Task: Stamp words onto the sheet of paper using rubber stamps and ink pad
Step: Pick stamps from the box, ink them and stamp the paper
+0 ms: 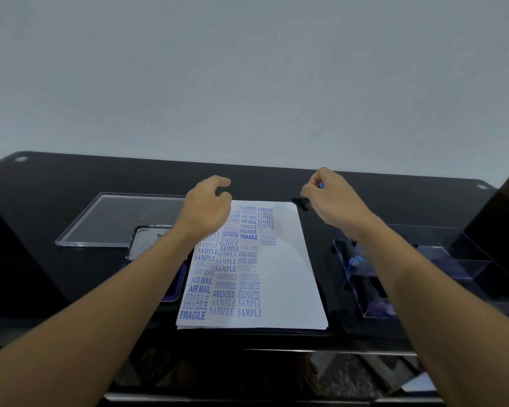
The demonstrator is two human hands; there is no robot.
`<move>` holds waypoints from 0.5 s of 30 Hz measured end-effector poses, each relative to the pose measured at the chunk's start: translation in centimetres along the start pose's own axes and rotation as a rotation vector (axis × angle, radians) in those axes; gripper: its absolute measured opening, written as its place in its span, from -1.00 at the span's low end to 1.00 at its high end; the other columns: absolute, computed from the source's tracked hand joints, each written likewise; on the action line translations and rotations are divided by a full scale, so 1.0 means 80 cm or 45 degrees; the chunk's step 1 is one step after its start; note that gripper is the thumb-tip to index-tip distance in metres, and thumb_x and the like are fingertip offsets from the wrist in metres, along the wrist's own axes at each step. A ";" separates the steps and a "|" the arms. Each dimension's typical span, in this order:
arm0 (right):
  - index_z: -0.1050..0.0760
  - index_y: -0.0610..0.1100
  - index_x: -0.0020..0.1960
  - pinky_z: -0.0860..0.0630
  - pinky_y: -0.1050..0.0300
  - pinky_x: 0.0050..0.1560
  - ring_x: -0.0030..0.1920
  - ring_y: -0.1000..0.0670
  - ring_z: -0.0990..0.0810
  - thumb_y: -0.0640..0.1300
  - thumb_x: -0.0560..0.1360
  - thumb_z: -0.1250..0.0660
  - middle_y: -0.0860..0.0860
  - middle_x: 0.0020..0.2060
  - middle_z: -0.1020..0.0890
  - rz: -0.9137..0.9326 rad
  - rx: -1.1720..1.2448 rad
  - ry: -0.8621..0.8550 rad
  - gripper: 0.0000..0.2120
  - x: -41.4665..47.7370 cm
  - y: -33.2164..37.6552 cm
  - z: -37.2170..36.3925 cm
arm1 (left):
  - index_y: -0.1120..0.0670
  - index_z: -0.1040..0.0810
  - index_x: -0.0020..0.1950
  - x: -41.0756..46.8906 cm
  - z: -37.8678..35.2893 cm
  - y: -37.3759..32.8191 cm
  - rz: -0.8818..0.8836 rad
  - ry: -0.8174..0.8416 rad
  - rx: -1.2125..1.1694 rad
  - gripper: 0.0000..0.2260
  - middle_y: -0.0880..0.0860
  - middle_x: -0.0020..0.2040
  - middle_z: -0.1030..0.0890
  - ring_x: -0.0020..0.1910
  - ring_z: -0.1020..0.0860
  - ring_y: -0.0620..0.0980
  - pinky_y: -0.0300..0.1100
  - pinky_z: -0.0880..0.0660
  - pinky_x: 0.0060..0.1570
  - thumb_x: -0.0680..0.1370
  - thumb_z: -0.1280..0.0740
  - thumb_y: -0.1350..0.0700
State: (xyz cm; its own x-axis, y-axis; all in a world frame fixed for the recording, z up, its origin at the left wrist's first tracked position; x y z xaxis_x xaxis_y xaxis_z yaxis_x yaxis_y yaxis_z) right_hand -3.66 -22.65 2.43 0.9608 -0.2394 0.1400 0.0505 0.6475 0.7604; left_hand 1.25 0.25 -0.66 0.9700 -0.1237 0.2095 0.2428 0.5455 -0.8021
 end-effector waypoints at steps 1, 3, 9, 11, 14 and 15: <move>-0.40 -0.12 -0.07 -0.33 0.10 -0.27 -0.30 0.01 -0.40 -0.08 0.56 -0.23 0.00 -0.21 -0.52 0.005 -0.002 -0.001 -0.89 0.000 0.000 0.000 | 0.03 -0.41 0.46 0.000 0.003 0.001 0.003 -0.006 -0.002 -0.62 -0.02 0.46 -0.41 0.10 -0.44 -0.21 -0.32 -0.32 0.02 0.64 -0.16 0.19; -0.41 -0.12 -0.07 -0.34 0.11 -0.26 -0.30 0.02 -0.41 -0.09 0.57 -0.23 0.01 -0.21 -0.53 0.014 -0.017 -0.002 -0.90 -0.003 0.000 0.001 | 0.03 -0.41 0.46 0.000 0.009 0.002 0.014 -0.015 -0.005 -0.63 -0.02 0.46 -0.42 0.08 -0.42 -0.22 -0.31 -0.33 0.01 0.64 -0.17 0.19; -0.47 -0.08 -0.08 -0.36 0.17 -0.23 -0.22 0.03 -0.50 -0.12 0.55 -0.26 0.05 -0.16 -0.57 0.070 -0.035 0.001 -0.94 -0.014 0.004 0.006 | 0.01 -0.43 0.44 -0.006 0.030 0.002 0.041 -0.032 0.001 -0.63 -0.03 0.43 -0.44 -0.14 -0.43 -0.33 -0.40 -0.30 -0.19 0.62 -0.18 0.17; -0.50 -0.06 -0.08 -0.41 0.16 -0.19 -0.11 0.00 -0.59 -0.12 0.55 -0.27 0.06 -0.15 -0.58 0.076 -0.045 -0.003 -0.94 -0.020 0.005 0.010 | 0.01 -0.43 0.44 -0.011 0.035 -0.001 0.038 -0.030 0.004 -0.63 -0.04 0.44 -0.43 0.04 -0.46 -0.22 -0.30 -0.35 0.00 0.62 -0.18 0.16; -0.52 -0.04 -0.08 -0.44 0.15 -0.18 -0.02 -0.03 -0.64 -0.11 0.56 -0.26 0.08 -0.15 -0.60 0.054 -0.043 -0.002 -0.92 -0.029 0.002 0.019 | -0.01 -0.43 0.43 -0.018 0.038 -0.006 0.025 -0.018 0.011 -0.64 -0.05 0.43 -0.43 0.19 -0.39 -0.14 -0.17 -0.34 0.11 0.63 -0.18 0.14; -0.52 -0.04 -0.08 -0.45 0.15 -0.18 -0.02 -0.03 -0.65 -0.10 0.56 -0.26 0.07 -0.14 -0.60 0.048 -0.042 -0.001 -0.92 -0.032 0.000 0.023 | -0.01 -0.43 0.43 -0.020 0.037 -0.009 0.022 -0.014 0.014 -0.64 -0.05 0.43 -0.44 0.20 -0.39 -0.14 -0.17 -0.34 0.13 0.63 -0.18 0.14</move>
State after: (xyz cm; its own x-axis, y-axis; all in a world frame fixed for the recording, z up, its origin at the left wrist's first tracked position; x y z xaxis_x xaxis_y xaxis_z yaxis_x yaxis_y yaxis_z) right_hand -6.65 -23.35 3.25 0.9620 -0.2151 0.1684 0.0237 0.6796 0.7332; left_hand -0.49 2.52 1.28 0.9737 -0.1051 0.2021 0.2261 0.5566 -0.7994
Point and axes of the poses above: each hand's wrist, its own x-axis towards the middle knuckle, its own z-axis out of the back of the hand, y = z × x, the point moved 6 cm from there along x, towards the middle knuckle
